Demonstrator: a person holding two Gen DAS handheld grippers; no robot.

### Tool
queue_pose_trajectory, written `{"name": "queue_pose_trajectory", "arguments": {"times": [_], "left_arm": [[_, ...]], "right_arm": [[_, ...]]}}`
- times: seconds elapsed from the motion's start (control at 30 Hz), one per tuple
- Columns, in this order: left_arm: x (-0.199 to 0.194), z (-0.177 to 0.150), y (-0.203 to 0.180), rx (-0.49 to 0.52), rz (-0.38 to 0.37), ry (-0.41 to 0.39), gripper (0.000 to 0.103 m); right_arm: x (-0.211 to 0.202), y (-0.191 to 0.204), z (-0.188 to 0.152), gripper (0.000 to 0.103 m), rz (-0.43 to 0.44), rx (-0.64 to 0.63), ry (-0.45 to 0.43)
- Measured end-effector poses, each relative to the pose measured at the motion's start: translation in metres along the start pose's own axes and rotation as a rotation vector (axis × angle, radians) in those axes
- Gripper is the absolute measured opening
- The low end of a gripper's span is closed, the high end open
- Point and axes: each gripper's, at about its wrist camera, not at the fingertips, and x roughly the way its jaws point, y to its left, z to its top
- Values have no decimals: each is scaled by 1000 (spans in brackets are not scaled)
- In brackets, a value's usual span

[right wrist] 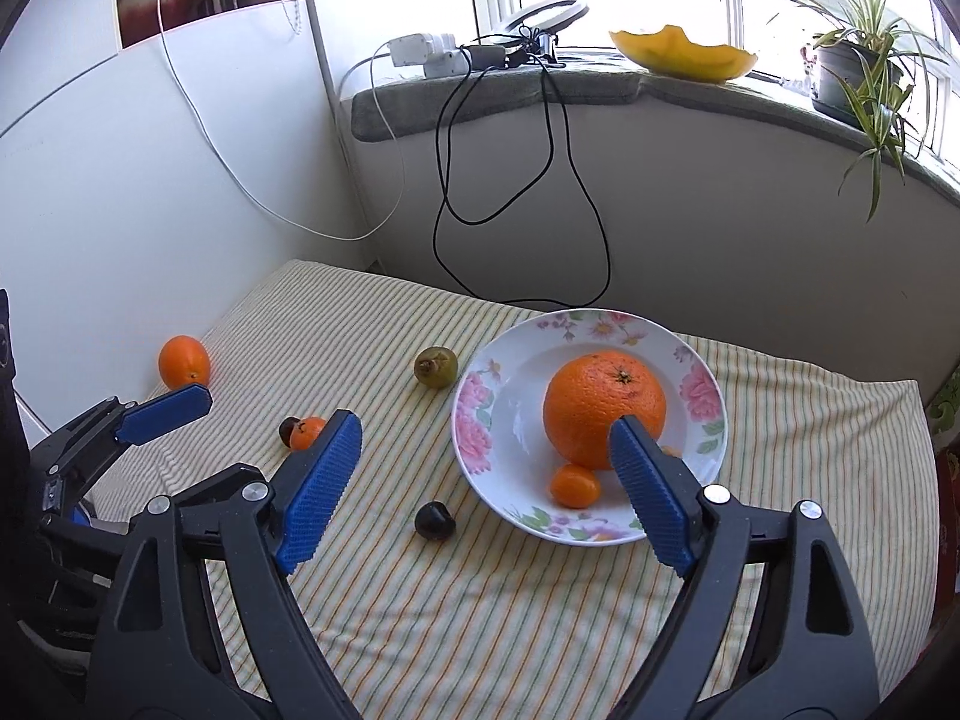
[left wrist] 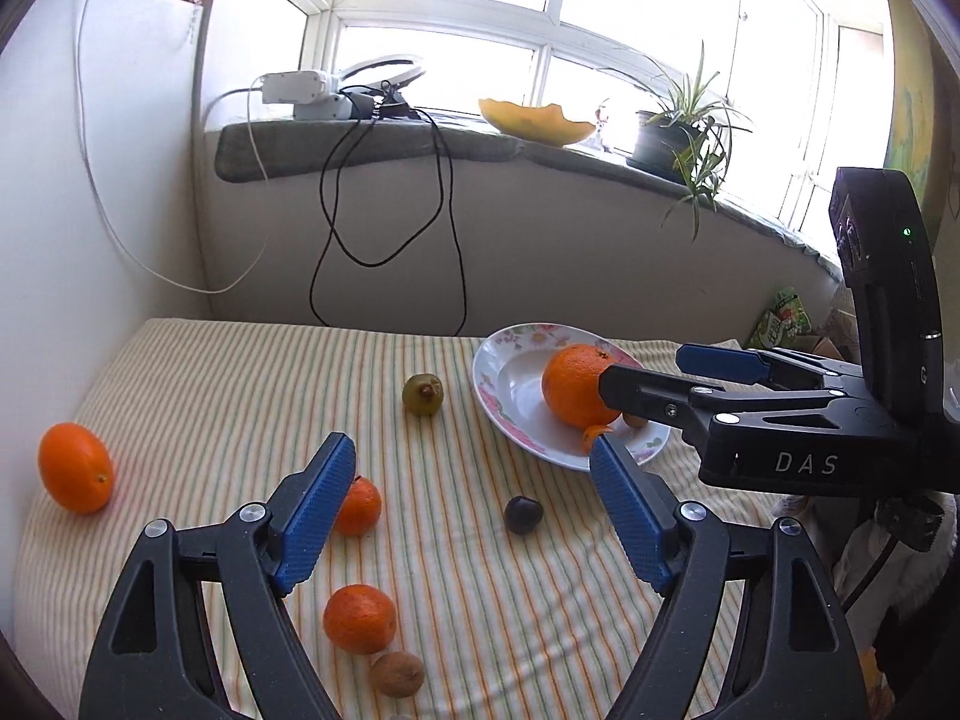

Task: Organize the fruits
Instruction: 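Open both grippers to release the kiwi and tangerine on the plate, then move the right gripper toward the oval orange by the wall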

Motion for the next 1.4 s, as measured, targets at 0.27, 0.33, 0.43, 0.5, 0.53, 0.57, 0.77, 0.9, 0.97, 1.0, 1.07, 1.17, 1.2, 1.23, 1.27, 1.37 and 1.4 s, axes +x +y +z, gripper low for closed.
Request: {"name": "queue_pose_trajectory", "arguments": {"times": [0.27, 0.33, 0.43, 0.5, 0.53, 0.57, 0.77, 0.9, 0.97, 1.0, 1.07, 1.17, 1.2, 1.23, 1.27, 1.37, 1.4], "left_arm": [[-19, -5, 36, -52, 52, -25, 81], [-23, -7, 46, -68, 67, -31, 81], [-29, -10, 62, -93, 89, -36, 81], [-32, -13, 72, -107, 103, -38, 81], [-34, -14, 77, -113, 111, -39, 81], [-35, -15, 82, -120, 118, -40, 81], [-45, -26, 112, -171, 161, -44, 81], [-51, -36, 136, -212, 197, -45, 81], [-55, -42, 150, -238, 215, -46, 81], [-56, -45, 157, -250, 223, -46, 81], [-57, -50, 169, -268, 242, -44, 81], [-57, -55, 184, -288, 265, -37, 80], [-57, -56, 188, -292, 272, -34, 80], [-56, -57, 192, -295, 274, -30, 79], [-55, -57, 196, -298, 276, -28, 79], [-52, -58, 206, -311, 274, -22, 79], [-50, -57, 207, -315, 273, -19, 78]], "right_arm": [[22, 36, 7, 87, 95, -16, 26], [30, 44, 9, 87, 124, -10, 37], [40, 54, 13, 87, 165, -3, 54], [47, 61, 16, 87, 183, -3, 64], [51, 65, 17, 87, 193, -4, 69], [54, 69, 18, 87, 203, -5, 75], [74, 92, 23, 87, 263, -8, 110], [88, 109, 26, 87, 299, -7, 134], [96, 118, 28, 87, 317, -6, 150], [100, 122, 29, 87, 326, -4, 157], [108, 129, 31, 87, 347, 4, 174], [122, 142, 34, 87, 386, 22, 207], [127, 146, 35, 87, 399, 25, 218], [132, 152, 36, 87, 410, 25, 227], [137, 157, 37, 87, 418, 25, 237], [152, 172, 38, 87, 435, 23, 263], [157, 177, 38, 86, 442, 24, 273]]}}
